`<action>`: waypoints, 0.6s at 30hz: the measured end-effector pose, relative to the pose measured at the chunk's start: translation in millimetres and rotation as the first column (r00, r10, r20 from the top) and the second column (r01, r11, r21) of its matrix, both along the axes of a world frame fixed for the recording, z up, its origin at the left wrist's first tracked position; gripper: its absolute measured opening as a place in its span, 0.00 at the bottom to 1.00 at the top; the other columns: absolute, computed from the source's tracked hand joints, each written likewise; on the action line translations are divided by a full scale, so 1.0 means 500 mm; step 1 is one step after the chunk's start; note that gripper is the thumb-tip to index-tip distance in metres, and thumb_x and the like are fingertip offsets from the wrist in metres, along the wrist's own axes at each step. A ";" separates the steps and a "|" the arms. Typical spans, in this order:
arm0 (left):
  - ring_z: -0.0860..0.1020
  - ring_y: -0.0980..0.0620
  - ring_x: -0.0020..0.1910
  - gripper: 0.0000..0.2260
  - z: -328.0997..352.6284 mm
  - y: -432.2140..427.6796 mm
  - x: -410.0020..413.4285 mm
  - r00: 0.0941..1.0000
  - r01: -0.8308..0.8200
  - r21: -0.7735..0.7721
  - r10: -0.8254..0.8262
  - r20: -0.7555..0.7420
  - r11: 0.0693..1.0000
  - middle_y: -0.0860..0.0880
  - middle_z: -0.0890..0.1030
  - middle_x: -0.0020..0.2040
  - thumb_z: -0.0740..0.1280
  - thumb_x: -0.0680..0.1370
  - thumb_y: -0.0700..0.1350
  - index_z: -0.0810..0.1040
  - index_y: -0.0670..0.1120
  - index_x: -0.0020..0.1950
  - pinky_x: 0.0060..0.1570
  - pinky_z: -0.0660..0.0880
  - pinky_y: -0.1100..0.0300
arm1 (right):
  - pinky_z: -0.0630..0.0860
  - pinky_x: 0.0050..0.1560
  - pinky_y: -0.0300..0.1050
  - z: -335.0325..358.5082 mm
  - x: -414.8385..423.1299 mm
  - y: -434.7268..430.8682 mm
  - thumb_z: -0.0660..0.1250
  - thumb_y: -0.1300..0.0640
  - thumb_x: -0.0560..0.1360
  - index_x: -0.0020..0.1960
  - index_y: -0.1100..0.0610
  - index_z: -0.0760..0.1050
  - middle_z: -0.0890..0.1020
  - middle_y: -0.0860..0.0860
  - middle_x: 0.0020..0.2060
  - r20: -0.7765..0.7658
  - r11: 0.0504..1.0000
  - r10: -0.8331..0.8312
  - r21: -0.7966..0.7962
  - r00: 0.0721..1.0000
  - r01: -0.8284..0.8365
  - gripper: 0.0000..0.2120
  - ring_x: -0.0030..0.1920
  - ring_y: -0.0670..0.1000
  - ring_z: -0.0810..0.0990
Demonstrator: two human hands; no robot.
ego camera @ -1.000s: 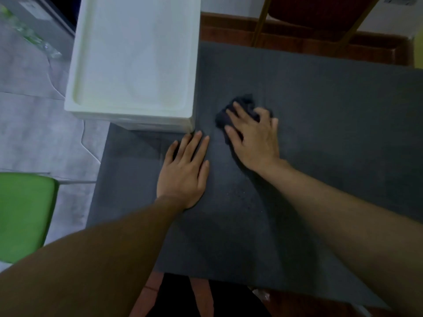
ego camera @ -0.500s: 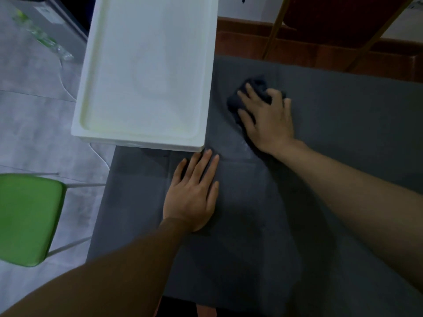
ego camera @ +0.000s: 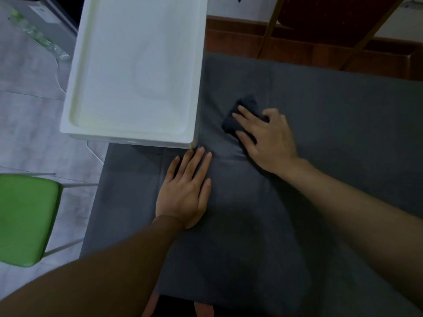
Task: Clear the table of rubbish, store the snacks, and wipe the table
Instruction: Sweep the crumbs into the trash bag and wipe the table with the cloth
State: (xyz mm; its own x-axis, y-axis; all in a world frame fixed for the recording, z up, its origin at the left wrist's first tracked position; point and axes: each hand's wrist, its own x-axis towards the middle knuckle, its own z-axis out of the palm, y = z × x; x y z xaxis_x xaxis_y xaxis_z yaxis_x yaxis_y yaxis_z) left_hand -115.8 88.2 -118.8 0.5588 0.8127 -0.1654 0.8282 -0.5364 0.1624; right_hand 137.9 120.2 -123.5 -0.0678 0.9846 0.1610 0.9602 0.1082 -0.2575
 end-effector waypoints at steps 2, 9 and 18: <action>0.53 0.49 0.80 0.26 0.001 0.000 0.001 1.000 -0.001 -0.001 0.001 0.004 1.000 0.50 0.54 0.81 0.52 0.83 0.53 0.54 0.49 0.81 0.78 0.50 0.48 | 0.72 0.51 0.56 0.001 0.060 -0.004 0.61 0.47 0.82 0.72 0.48 0.74 0.76 0.46 0.69 -0.012 0.999 -0.025 0.021 1.000 0.025 0.19 0.52 0.60 0.71; 0.53 0.49 0.80 0.26 -0.001 -0.003 -0.002 1.000 -0.002 0.008 0.002 0.020 1.000 0.50 0.54 0.81 0.50 0.83 0.51 0.53 0.49 0.81 0.78 0.50 0.48 | 0.69 0.58 0.53 0.006 -0.006 -0.009 0.56 0.43 0.82 0.73 0.45 0.70 0.73 0.42 0.71 -0.097 0.902 -0.433 -0.059 0.896 0.429 0.21 0.58 0.59 0.70; 0.52 0.51 0.80 0.25 -0.007 -0.006 -0.002 0.997 -0.015 0.023 0.013 0.076 1.000 0.50 0.53 0.81 0.48 0.83 0.48 0.51 0.46 0.81 0.78 0.49 0.50 | 0.72 0.53 0.51 -0.002 -0.032 -0.128 0.58 0.44 0.83 0.72 0.46 0.72 0.74 0.42 0.71 -0.058 0.947 -0.321 -0.042 0.945 0.319 0.20 0.52 0.55 0.69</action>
